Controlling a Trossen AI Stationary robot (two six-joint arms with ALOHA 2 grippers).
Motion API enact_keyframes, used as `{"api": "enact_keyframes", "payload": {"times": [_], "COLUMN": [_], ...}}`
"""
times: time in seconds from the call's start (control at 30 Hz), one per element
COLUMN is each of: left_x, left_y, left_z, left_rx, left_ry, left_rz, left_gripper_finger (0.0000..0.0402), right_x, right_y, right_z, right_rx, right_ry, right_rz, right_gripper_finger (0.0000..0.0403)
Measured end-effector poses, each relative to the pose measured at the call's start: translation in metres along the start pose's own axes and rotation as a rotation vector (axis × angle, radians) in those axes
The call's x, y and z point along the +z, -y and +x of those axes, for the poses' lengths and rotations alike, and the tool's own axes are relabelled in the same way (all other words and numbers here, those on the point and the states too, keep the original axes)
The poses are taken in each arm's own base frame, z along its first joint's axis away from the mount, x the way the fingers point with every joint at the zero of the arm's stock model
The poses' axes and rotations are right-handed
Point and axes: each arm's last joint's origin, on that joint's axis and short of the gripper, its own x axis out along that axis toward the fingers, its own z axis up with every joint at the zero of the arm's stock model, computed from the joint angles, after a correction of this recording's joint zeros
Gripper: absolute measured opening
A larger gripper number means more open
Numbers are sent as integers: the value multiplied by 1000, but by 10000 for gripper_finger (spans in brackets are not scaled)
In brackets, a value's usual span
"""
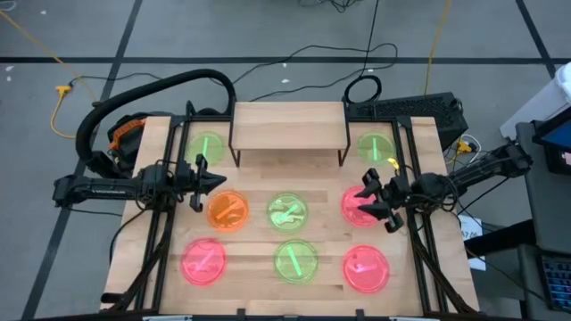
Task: Place and stack plates onto a shelf
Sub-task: Put the green plate on the shelf
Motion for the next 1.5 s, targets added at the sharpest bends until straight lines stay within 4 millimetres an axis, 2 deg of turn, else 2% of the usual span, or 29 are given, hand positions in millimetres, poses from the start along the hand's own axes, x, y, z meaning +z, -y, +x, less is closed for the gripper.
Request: {"api": "enact_keyframes", "payload": {"times": [0.1,0.2,0.27,0.33,0.4,0.47,0.57,0.67,0.83,0.97,1.1,1.2,1.3,1.5], "left_x": [0,0,0,0,0,0,0,0,0,0,0,0,0,0], "left_y": [0,0,0,0,0,0,0,0,0,0,0,0,0,0], "left_z": [0,0,0,0,0,0,0,0,0,0,0,0,0,0], "left_rx": [0,0,0,0,0,0,0,0,0,0,0,0,0,0], "left_ry": [0,0,0,0,0,0,0,0,0,0,0,1,1,1], "left_rz": [0,0,0,0,0,0,0,0,0,0,0,0,0,0], "left_gripper_finger": [15,15,15,15,15,15,15,15,15,15,15,15,15,15], "right_x": [0,8,12,15,20,31,49,51,30,-2,-19,-33,-39,-46], "right_y": [2,6,8,12,17,21,24,30,40,48,59,69,82,106], "right_z": [0,4,14,23,28,30,26,11,-15,-33,-29,-38,-42,-51], "right_rx": [-54,-250,-366,-510,-647,-752,-888,-1035,-1183,-1195,-1197,-1280,-1392,-1530], "right_ry": [10,35,-84,-287,-481,-596,-680,-779,-933,-1081,-1084,-1183,-1212,-1302], "right_rz": [-76,-174,-245,-320,-376,-389,-336,-222,-141,-91,-30,-34,-23,-68], "right_gripper_finger": [155,155,155,155,155,155,155,155,155,159,185,210,231,229]}}
